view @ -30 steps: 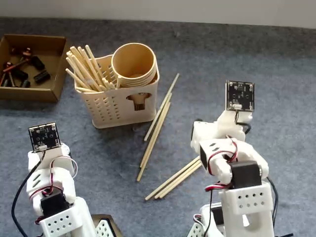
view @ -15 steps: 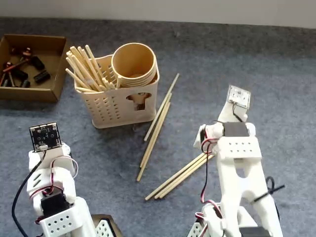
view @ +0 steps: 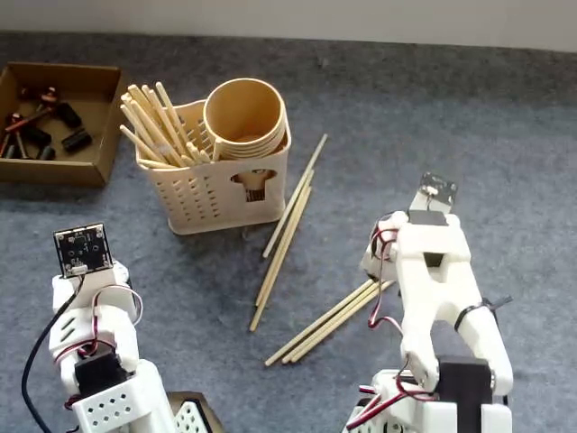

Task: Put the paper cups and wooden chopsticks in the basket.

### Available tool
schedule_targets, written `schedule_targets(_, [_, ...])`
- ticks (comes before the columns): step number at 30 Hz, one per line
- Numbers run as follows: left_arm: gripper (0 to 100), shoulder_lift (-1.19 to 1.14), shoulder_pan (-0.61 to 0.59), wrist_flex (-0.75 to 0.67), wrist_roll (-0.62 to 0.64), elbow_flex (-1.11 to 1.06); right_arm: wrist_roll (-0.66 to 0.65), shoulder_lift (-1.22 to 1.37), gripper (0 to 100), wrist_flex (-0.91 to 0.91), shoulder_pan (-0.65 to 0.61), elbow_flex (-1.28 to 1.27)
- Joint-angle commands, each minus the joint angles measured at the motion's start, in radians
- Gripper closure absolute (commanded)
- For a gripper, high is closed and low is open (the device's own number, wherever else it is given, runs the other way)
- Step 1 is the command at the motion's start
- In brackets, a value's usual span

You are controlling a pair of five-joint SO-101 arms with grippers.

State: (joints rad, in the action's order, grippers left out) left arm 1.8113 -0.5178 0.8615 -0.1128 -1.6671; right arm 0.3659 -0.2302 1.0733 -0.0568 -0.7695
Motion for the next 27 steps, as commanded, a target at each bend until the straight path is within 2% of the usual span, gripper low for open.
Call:
schedule_targets(1, [99,0.012,0.016,-0.02,-0.008,0.002,0.011,0.031,83.2,-0.071,0.012,0.031])
schedule_targets(6, [99,0.012,0.016,-0.02,-0.008,0.002,0.061,0.107,83.2,-0.133,0.012,0.031])
schedule_targets(18, [99,0.012,0.016,-0.02,-0.008,0.002,0.066,0.249,84.2,-0.208,0.005,0.031])
schedule_targets(23, [99,0.012,0.016,-0.02,-0.008,0.002,0.064,0.248,94.7,-0.208,0.005,0.033])
schedule_targets(27, [99,0.012,0.016,-0.02,-0.008,0.002,0.061,0.248,97.9,-0.209,0.005,0.033])
